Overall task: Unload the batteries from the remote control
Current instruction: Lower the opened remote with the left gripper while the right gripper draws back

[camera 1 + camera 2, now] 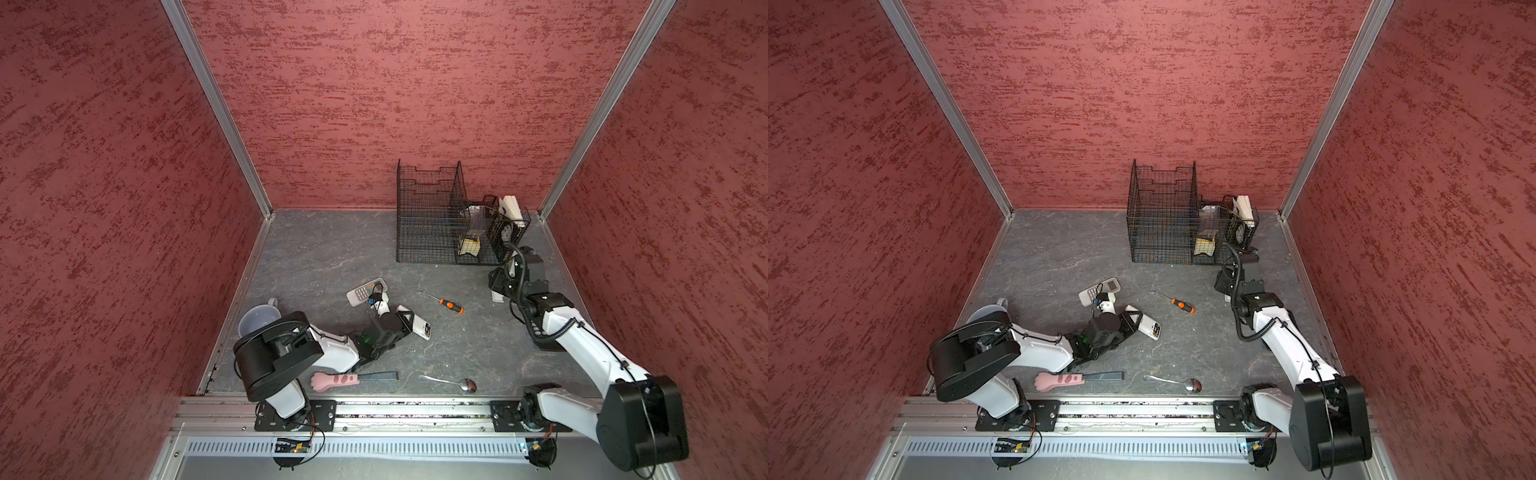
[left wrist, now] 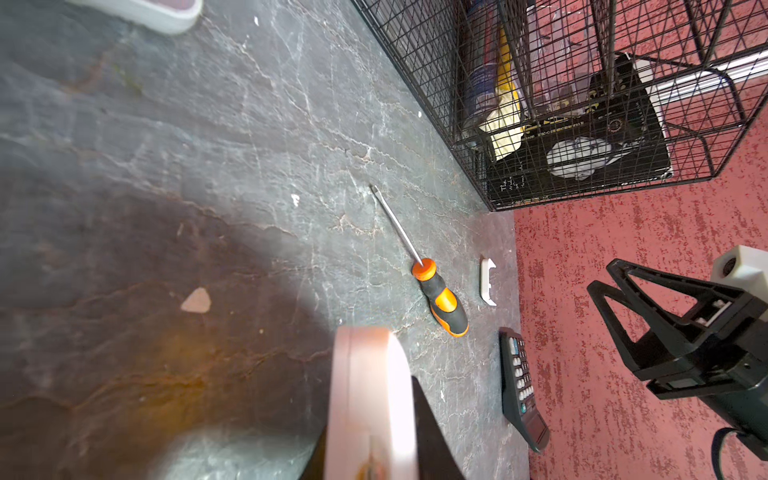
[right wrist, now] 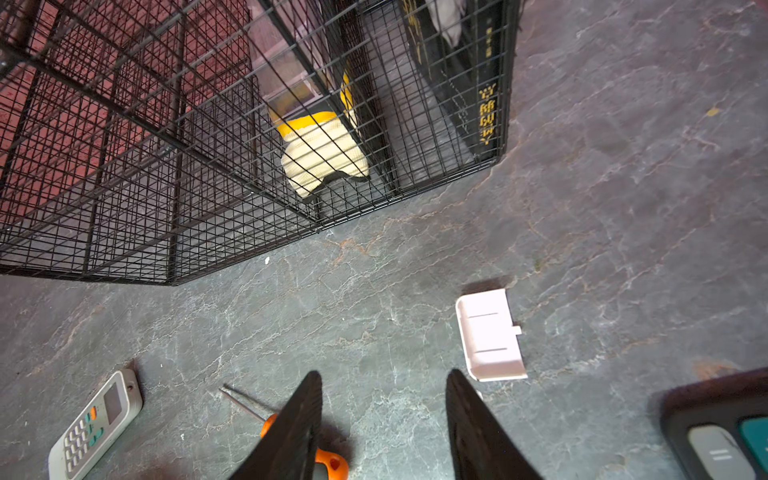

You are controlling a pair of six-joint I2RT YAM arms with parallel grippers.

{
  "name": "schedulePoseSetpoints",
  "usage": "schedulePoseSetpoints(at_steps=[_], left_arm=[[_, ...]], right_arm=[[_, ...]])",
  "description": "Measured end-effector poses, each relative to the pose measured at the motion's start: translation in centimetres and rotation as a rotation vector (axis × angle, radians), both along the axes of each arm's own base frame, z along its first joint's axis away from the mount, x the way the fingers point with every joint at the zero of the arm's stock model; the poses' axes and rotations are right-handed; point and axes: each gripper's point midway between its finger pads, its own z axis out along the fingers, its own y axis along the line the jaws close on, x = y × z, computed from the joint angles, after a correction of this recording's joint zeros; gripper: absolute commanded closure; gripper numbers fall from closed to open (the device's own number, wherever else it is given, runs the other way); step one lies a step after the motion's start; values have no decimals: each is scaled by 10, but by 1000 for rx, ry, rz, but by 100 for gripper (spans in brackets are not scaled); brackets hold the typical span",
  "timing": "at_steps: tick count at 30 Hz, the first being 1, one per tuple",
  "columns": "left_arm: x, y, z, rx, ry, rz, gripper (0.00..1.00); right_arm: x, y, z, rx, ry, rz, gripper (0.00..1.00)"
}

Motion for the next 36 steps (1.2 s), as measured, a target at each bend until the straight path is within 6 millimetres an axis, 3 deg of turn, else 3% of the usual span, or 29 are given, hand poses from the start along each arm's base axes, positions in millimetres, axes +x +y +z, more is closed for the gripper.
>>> schedulePoseSetpoints(at_steps=[7, 15, 26, 36], left_arm=[[-9, 10, -15, 48, 27, 0, 63], [-16, 18, -12, 71, 32, -2, 56], [-28, 35, -28, 134, 71, -8, 55], [-37, 50, -26, 172, 98, -6, 53]], right_arm=[[-1, 4, 1, 6, -2, 6, 50], [-1, 11, 0, 12, 1, 20, 49], [-2, 20, -2, 17, 8, 40, 48], [-1, 31, -8, 24, 23, 62, 46]])
